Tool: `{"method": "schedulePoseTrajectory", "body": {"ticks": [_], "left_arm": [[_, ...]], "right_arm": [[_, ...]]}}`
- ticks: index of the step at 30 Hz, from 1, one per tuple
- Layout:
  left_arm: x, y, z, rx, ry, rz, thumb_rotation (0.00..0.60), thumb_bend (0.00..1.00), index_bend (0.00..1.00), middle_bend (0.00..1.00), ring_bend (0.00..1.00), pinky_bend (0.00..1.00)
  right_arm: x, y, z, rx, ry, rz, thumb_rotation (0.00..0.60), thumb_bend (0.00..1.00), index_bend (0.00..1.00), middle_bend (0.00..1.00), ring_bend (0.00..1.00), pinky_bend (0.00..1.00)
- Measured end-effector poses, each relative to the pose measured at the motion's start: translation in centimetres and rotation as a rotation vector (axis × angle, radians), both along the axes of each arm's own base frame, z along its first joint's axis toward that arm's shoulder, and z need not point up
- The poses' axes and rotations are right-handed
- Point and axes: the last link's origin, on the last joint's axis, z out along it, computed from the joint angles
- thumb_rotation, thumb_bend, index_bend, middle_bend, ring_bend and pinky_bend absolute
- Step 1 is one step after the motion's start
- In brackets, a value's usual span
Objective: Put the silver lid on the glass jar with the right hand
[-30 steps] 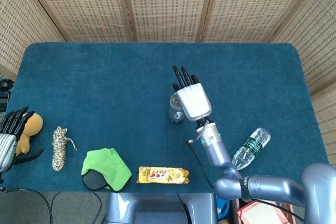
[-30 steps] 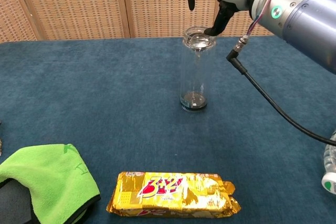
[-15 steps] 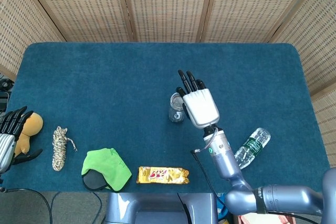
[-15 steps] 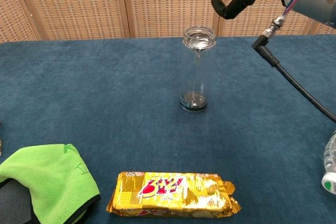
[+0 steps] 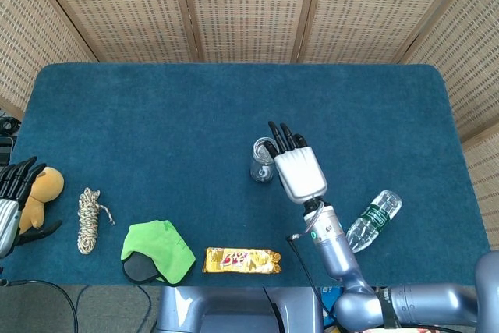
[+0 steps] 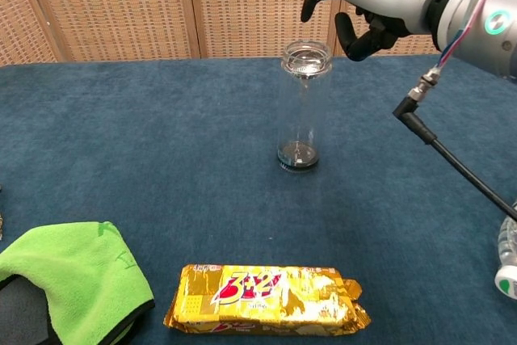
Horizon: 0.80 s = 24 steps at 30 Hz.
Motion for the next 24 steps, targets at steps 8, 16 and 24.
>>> {"method": "schedulePoseTrajectory", "body": {"ticks": [8, 16, 24], "left_arm": [[-0.3, 0.1, 0.4, 0.013, -0.016, 0.004, 0.600, 0.17, 0.00, 0.00, 0.00, 0.00], [-0.3, 0.1, 0.4, 0.010, -0.014, 0.002, 0.600, 0.17, 0.00, 0.00, 0.00, 0.00], [-0.2, 0.1, 0.4, 0.011, -0.014, 0.000, 0.600, 0.17, 0.00, 0.00, 0.00, 0.00]], "right_arm": [[-0.5, -0.7, -1.4, 0.020, 0.018, -0.039, 0.600, 1.00, 0.22, 0.00, 0.00, 0.27], [-1.1, -1.1, -2.4, 0.029, 0.028, -0.063, 0.600, 1.00, 0.22, 0.00, 0.00, 0.27], [-0.9, -1.2, -2.5, 0.028, 0.021, -0.060, 0.600, 1.00, 0.22, 0.00, 0.00, 0.27]]}}
